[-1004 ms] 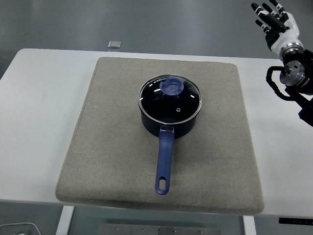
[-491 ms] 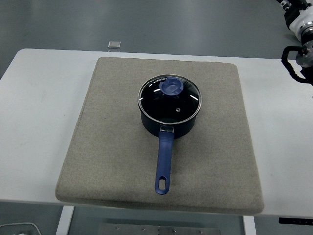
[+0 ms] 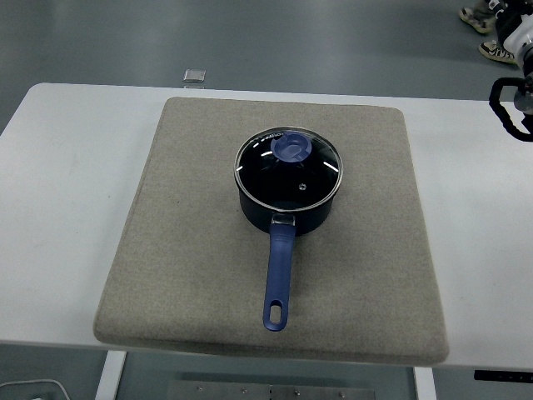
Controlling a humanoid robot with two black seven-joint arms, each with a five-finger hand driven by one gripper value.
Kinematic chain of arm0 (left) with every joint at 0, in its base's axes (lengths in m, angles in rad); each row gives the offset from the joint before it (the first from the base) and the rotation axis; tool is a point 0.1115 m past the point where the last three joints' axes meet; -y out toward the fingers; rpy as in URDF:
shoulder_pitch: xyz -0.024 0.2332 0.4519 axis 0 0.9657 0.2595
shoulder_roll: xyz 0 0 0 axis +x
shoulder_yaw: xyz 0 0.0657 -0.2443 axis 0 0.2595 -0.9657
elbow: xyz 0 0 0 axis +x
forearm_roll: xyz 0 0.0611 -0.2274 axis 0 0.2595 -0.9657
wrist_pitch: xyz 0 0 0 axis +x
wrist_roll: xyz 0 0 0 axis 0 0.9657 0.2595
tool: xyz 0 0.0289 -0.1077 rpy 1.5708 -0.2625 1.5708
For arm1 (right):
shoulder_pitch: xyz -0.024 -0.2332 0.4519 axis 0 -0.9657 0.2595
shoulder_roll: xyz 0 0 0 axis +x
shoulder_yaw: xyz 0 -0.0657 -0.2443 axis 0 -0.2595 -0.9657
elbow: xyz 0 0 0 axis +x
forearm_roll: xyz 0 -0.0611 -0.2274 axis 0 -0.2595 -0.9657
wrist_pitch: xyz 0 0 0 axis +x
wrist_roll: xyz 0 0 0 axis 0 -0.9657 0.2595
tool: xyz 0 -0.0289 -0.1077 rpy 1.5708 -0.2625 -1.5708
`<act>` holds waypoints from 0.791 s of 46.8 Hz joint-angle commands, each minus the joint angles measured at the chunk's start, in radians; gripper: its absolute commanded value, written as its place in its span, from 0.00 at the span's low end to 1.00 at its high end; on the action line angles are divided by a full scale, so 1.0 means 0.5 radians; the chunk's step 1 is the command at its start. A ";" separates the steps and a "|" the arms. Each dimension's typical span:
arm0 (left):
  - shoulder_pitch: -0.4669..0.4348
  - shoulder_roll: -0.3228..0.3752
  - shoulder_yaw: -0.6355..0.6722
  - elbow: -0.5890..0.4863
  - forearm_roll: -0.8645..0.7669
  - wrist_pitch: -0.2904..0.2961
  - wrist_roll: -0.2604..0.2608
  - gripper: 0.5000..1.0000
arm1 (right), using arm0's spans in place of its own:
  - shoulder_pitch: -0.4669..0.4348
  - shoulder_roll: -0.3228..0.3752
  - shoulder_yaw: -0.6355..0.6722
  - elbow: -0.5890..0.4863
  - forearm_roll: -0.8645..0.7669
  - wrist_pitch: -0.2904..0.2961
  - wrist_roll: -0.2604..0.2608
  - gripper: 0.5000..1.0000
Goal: Lift the pot lid and place it to the right of the pot.
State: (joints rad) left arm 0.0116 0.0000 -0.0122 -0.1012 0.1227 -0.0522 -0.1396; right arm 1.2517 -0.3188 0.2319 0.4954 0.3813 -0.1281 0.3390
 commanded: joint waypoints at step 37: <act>-0.002 0.000 0.000 0.000 0.000 0.000 0.000 1.00 | -0.046 0.024 0.003 -0.015 0.004 -0.029 -0.003 0.80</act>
State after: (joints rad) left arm 0.0113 0.0000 -0.0123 -0.1012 0.1227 -0.0522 -0.1396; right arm 1.2299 -0.3094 0.2331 0.4876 0.3835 -0.1424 0.3375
